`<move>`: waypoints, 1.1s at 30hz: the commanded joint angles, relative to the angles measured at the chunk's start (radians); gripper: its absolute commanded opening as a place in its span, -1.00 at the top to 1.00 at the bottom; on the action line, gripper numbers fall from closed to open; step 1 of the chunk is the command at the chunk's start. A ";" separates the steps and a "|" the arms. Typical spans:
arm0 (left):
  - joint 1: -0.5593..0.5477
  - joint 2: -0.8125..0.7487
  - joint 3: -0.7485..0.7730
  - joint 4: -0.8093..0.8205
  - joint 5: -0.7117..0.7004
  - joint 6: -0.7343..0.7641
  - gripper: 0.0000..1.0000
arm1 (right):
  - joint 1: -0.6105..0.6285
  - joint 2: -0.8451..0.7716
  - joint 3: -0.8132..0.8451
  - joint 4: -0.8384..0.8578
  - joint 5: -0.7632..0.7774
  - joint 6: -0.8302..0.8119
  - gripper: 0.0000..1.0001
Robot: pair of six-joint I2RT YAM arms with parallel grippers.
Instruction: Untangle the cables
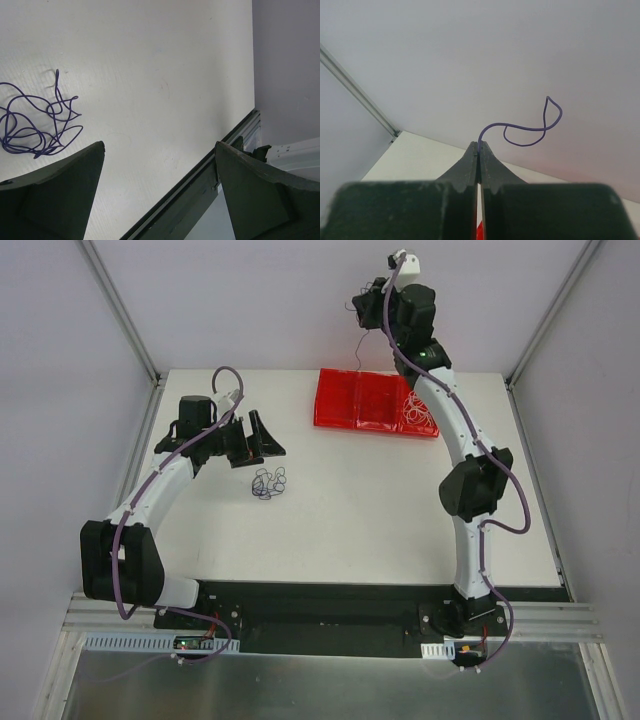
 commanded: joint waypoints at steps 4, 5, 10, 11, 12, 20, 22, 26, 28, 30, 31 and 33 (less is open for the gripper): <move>0.014 -0.009 0.023 0.006 0.033 0.022 -0.82 | -0.005 -0.019 0.083 0.080 0.011 0.005 0.99; 0.014 -0.009 0.021 0.006 0.033 0.022 -0.82 | -0.003 -0.017 0.083 0.082 0.010 0.005 0.99; 0.014 -0.007 0.024 0.006 0.033 0.022 -0.82 | -0.005 0.009 0.080 0.080 0.011 0.005 0.99; 0.014 -0.006 0.024 0.006 0.034 0.022 -0.82 | -0.005 0.015 0.080 0.079 0.011 0.005 0.99; 0.014 -0.006 0.023 0.008 0.033 0.022 -0.82 | -0.003 0.021 0.075 0.079 0.011 0.005 0.99; 0.016 -0.007 0.026 0.006 0.036 0.023 -0.82 | 0.000 0.047 -0.044 0.064 -0.049 0.015 0.99; 0.016 -0.007 0.025 0.006 0.036 0.023 -0.82 | 0.001 0.042 -0.104 0.057 -0.069 0.016 0.99; 0.016 -0.004 0.024 0.006 0.038 0.022 -0.82 | 0.008 0.044 -0.213 0.053 -0.108 0.056 0.99; 0.016 -0.004 0.024 0.006 0.038 0.022 -0.82 | 0.012 0.052 -0.250 0.051 -0.127 0.067 0.99; 0.016 -0.004 0.023 0.006 0.038 0.022 -0.82 | 0.018 0.065 -0.283 0.042 -0.133 0.070 0.99; 0.016 -0.002 0.023 0.006 0.038 0.022 -0.82 | 0.021 0.073 -0.290 0.034 -0.136 0.071 0.99; 0.016 -0.005 0.023 0.006 0.038 0.020 -0.82 | 0.026 0.097 -0.294 0.021 -0.139 0.067 0.99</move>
